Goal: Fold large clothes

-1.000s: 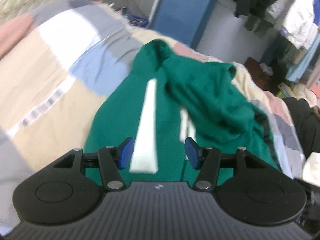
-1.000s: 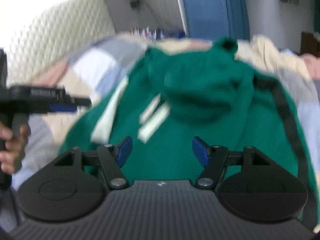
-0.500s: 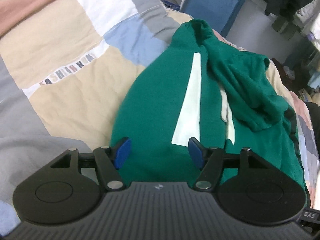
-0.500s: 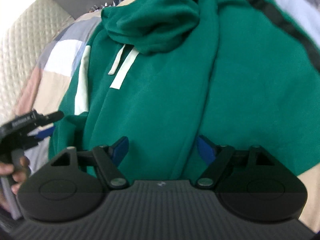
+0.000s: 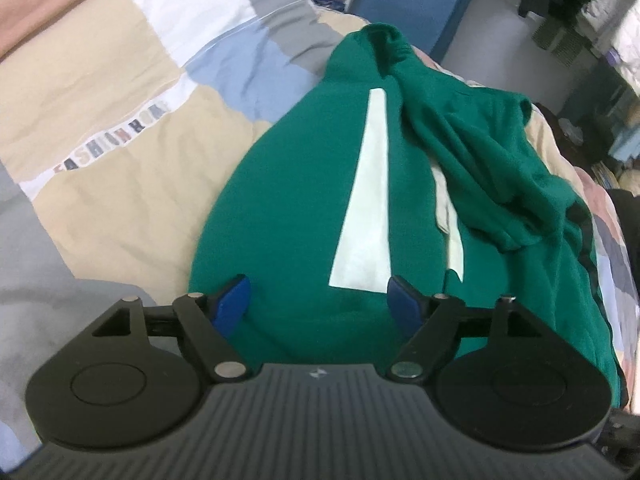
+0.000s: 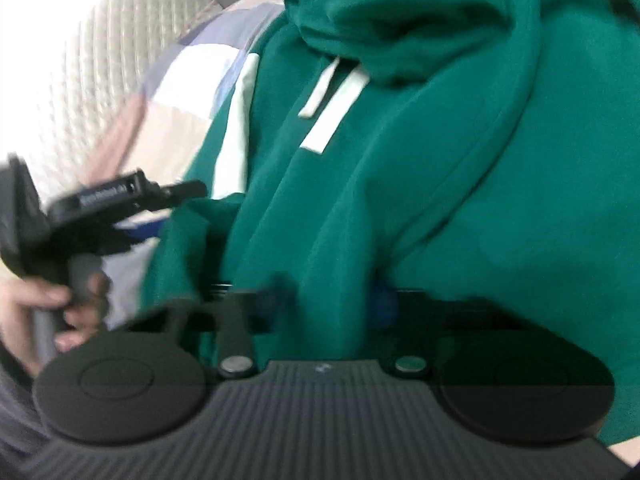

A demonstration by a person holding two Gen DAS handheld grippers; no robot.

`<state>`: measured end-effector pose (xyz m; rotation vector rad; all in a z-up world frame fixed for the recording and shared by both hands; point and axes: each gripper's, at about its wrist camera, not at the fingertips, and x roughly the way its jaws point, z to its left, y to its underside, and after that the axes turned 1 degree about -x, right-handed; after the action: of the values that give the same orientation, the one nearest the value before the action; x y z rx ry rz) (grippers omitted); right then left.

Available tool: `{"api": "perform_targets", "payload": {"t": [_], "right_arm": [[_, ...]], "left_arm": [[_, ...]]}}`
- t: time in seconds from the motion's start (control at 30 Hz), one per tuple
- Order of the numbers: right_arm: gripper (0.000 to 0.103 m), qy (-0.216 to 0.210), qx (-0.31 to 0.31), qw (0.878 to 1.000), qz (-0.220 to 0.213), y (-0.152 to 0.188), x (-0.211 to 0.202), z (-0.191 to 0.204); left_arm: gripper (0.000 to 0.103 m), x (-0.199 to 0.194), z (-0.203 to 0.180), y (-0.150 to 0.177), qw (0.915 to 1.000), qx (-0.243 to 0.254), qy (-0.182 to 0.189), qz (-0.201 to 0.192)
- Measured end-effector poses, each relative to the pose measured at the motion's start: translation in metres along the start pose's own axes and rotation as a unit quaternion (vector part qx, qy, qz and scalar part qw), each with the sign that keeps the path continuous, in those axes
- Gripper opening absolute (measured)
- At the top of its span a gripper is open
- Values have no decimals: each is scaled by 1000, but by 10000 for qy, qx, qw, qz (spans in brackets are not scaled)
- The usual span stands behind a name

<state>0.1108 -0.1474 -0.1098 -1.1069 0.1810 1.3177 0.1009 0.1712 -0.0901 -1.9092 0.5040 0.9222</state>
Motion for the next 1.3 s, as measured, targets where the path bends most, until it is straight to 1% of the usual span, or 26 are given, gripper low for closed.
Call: {"api": "perform_targets", "payload": {"t": [0.03,0.1,0.13,0.2,0.27,0.3,0.33,0.37,0.4,0.43,0.47,0.5,0.53,0.6,0.67,0.7,0.83,0.9,1.0,1.1,1.23,1.3], "right_arm": [[15,42,-75,9999,-81,-1,-4,2],[11,40,-99,9994,-318,-2,-18,2],[10,53,-85,9990,-442,-4,-24,2],[10,116,-16,9971,-755,-8,-44,-2],[9,278,-18,9939,-1064,-18,-57,-6],[9,416,-22,9917,-1215,-21,-65,-8],[9,555,21,9896,-1324,-24,-72,-12],[9,645,97,9881,-1392,-28,-77,-16],[9,717,179,9866,-1452,-32,-83,-22],[9,797,238,9851,-1507,-35,-91,-28],[9,915,285,9830,-1569,-38,-100,-35],[9,1005,323,9811,-1622,-42,-105,-39],[9,1070,385,9793,-1674,-48,-112,-46],[9,1171,516,9758,-1774,-57,-125,-59],[9,1336,499,9716,-1889,-70,-139,-68],[9,1406,452,9698,-1939,-76,-146,-74],[9,1653,358,9591,-2270,-108,-182,-96],[9,1863,308,9516,-2425,-132,-197,-107],[9,2179,238,9403,-2605,-162,-212,-125],[9,2554,177,9248,-2815,-194,-219,-152],[9,3049,253,9053,-2946,-220,-208,-201],[9,3238,315,9007,-2879,-223,-193,-229]], "left_arm": [[82,0,-1,2,10000,26,18,-10],[84,0,-2,4,10000,-57,55,-57],[85,0,-2,5,9999,-121,64,-85],[84,1,-7,8,9998,-23,10,-177],[83,2,-11,12,9996,98,-17,-249],[80,3,-13,15,9995,156,-23,-270],[69,4,-16,16,9993,237,-63,-282],[63,4,-19,18,9988,343,-157,-297],[51,5,-20,19,9984,406,-242,-309],[38,7,-19,19,9980,445,-314,-317],[30,6,-18,19,9978,442,-360,-337],[17,5,-15,18,9979,388,-352,-371],[8,0,-10,15,9983,241,-295,-446],[7,-9,2,7,9978,-12,-226,-618],[6,-19,16,-5,9970,-257,-89,-723],[6,-22,20,-11,9965,-280,-109,-781],[6,-33,43,-45,9928,-369,-390,-1069],[6,-36,57,-70,9892,-468,-601,-1250],[6,-33,77,-109,9816,-495,-1033,-1528],[6,-12,100,-140,9766,-579,-1380,-1543],[6,33,128,-158,9721,-661,-1763,-1396],[6,57,140,-159,9719,-806,-1855,-1207]]}}
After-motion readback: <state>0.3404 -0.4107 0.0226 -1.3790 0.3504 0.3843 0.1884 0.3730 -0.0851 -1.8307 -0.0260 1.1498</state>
